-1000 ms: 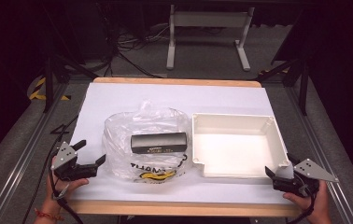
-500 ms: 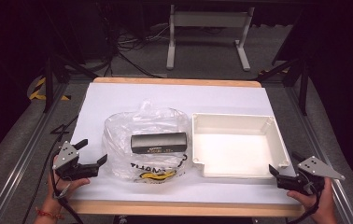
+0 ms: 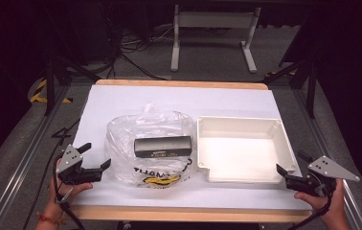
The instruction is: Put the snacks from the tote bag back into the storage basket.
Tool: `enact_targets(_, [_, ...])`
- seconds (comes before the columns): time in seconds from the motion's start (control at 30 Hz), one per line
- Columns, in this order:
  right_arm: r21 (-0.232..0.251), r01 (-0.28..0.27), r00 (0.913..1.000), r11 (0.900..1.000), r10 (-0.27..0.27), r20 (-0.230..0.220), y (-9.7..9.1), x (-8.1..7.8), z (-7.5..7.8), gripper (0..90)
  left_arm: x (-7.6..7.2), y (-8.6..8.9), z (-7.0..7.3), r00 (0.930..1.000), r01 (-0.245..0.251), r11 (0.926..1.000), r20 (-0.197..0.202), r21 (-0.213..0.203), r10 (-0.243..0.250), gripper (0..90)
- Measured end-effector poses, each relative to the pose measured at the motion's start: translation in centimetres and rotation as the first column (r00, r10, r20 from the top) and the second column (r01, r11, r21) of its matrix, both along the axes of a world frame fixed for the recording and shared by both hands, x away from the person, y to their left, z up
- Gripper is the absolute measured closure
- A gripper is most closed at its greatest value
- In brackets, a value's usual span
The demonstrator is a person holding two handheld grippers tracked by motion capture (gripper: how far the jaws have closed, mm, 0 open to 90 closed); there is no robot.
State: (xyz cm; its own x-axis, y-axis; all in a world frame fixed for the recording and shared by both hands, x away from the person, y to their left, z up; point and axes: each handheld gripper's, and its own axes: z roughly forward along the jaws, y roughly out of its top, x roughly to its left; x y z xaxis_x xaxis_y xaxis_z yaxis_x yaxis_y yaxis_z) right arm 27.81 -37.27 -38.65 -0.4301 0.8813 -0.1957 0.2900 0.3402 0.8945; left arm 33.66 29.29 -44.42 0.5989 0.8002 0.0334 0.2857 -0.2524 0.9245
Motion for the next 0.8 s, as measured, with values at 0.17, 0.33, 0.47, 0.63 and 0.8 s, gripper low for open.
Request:
enact_targets(0.17, [-0.004, -0.041, 0.9991, 0.9992, 0.041, 0.007, 0.8, 0.3, 1.0, 17.4, 0.0, -0.1, 0.0, 1.0, 0.001, 1.0, 0.0, 0.003, -0.001, 7.6])
enact_targets(0.33, [-0.03, -0.078, 0.9968, 0.9965, 0.079, 0.014, 2.0, 0.7, 1.3, 17.0, 0.0, -0.3, -0.1, 1.0, 0.005, 0.9999, -0.009, 0.01, -0.005, 7.9])
enact_targets(0.47, [-0.082, -0.114, 0.9928, 0.9902, 0.116, 0.029, 3.2, 1.1, 1.4, 13.9, 0.1, -0.5, -0.2, 0.9998, 0.014, 0.9995, -0.015, 0.028, -0.014, 8.1])
enact_targets(0.63, [-0.115, -0.126, 0.9878, 0.9853, 0.135, 0.077, 4.7, 2.3, 1.5, 12.7, 0.1, -0.6, -0.3, 0.9998, 0.011, 0.9995, -0.017, 0.029, -0.01, 8.1])
enact_targets(0.8, [-0.121, -0.136, 0.9834, 0.9833, 0.149, 0.104, 5.7, 3.5, 1.1, 15.0, 0.1, -0.7, -0.3, 0.9997, 0.014, 0.9993, -0.019, 0.035, -0.013, 8.1])
